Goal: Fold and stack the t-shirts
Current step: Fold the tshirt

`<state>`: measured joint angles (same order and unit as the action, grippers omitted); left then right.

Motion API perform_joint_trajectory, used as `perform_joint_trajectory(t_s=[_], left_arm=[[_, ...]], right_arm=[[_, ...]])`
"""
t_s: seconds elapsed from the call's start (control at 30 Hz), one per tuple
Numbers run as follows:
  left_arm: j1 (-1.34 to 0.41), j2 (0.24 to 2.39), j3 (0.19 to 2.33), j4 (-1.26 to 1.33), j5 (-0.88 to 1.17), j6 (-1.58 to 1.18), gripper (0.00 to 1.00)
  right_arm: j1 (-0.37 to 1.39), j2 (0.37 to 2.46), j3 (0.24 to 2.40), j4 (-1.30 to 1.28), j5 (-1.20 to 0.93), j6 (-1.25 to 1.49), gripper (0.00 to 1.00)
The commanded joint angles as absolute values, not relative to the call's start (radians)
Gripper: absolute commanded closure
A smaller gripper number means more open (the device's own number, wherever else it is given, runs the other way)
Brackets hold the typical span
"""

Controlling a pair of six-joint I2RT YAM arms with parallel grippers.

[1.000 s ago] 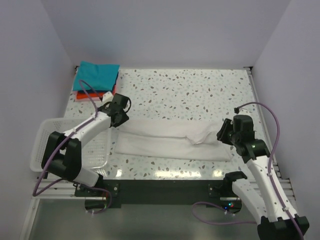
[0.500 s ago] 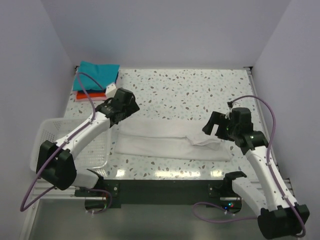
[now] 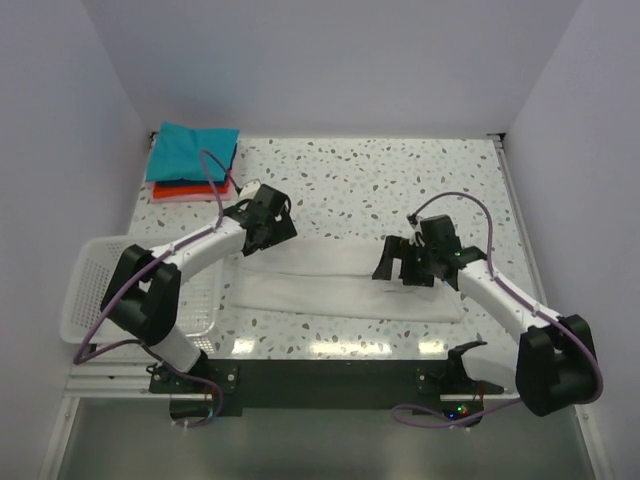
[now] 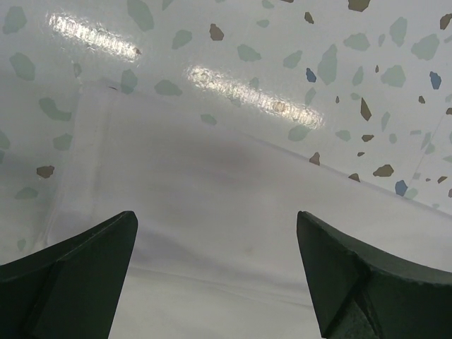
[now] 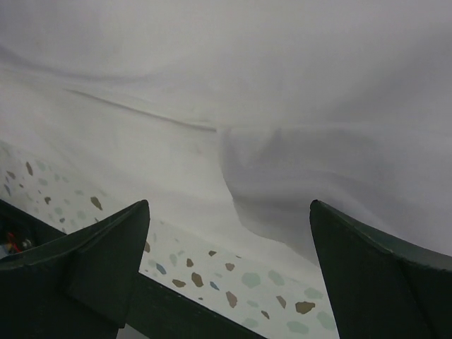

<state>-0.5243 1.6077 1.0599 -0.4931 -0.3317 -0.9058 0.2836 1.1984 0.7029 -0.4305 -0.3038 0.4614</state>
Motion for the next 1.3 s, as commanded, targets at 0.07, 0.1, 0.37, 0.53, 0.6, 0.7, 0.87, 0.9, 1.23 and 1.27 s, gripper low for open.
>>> perform_joint_trajectory(t_s=[0.07,0.1,0.37,0.53,0.6,0.7,0.87,0.9,1.23,1.27], left_arm=[[-0.526,1.601,1.06,-0.453,-0.337,-0.887,0.0],[-0.526,1.6,1.058,-0.453,-0.339,-0.885,0.0],[-0.528,1.575,1.06,-0.459,-0.325,-0.858,0.0],[-0.532,1.549,1.02,-0.45,-0.279,-0.815,0.0],[-0.537,1.539,0.991,-0.448,-0.268,-0.815,0.0],[-0.543,1.522,0.925,-0.43,-0.259,-0.815,0.0],[-0.551,1.54,0.85,-0.399,-0.223,-0.815,0.0],[-0.558,1.543,0.835,-0.396,-0.219,-0.818,0.0],[-0.675,1.5,0.738,-0.446,-0.153,-0.945,0.0],[-0.686,1.491,0.732,-0.455,-0.128,-0.969,0.0]], right_arm=[[0.356,1.132,0.605,-0.446,-0.155,0.503,0.01],[0.357,1.12,0.592,-0.471,-0.15,0.508,0.01],[0.36,0.962,0.566,-0.538,-0.155,0.534,0.01],[0.357,0.939,0.61,-0.574,-0.04,0.613,0.01],[0.338,0.974,0.608,-0.555,-0.005,0.633,0.01],[0.287,1.061,0.597,-0.488,-0.028,0.646,0.01],[0.238,1.231,0.658,-0.42,0.014,0.611,0.01],[0.224,1.265,0.678,-0.394,0.017,0.603,0.01],[0.156,1.664,0.9,-0.27,-0.035,0.483,0.01],[0.156,1.696,0.935,-0.275,-0.044,0.439,0.01]])
